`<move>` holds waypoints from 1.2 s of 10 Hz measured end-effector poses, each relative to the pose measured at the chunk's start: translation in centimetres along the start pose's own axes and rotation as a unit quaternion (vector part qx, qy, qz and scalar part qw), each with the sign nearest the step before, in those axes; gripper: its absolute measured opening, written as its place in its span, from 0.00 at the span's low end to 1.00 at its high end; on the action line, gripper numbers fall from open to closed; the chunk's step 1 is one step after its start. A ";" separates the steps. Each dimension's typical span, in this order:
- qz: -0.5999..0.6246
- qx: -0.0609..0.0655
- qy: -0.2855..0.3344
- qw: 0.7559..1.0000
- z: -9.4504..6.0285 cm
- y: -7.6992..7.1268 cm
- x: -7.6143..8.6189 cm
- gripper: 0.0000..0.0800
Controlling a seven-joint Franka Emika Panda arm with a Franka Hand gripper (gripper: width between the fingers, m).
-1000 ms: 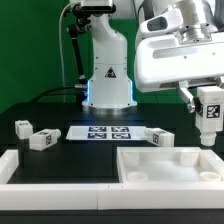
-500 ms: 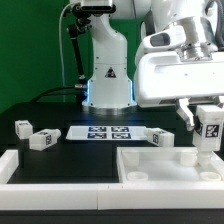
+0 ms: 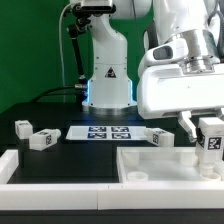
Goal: Assemble square table
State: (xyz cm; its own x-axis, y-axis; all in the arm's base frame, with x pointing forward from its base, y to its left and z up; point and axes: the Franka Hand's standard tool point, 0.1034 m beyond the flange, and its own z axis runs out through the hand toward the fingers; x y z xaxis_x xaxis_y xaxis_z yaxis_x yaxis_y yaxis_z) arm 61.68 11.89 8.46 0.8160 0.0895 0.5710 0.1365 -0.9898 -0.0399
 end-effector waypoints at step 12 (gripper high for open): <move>0.010 -0.002 -0.008 1.000 1.6 0.1 -0.9 0.77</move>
Offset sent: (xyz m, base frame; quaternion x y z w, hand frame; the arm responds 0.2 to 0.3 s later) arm 0.0013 0.0109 -0.0106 -0.0061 0.0126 0.0136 0.9998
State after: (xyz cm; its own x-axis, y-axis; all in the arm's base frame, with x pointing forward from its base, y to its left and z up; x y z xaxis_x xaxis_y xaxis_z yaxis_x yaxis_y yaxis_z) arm 61.86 11.90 6.65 0.8276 0.0723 0.5566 0.1182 -0.9919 -0.0469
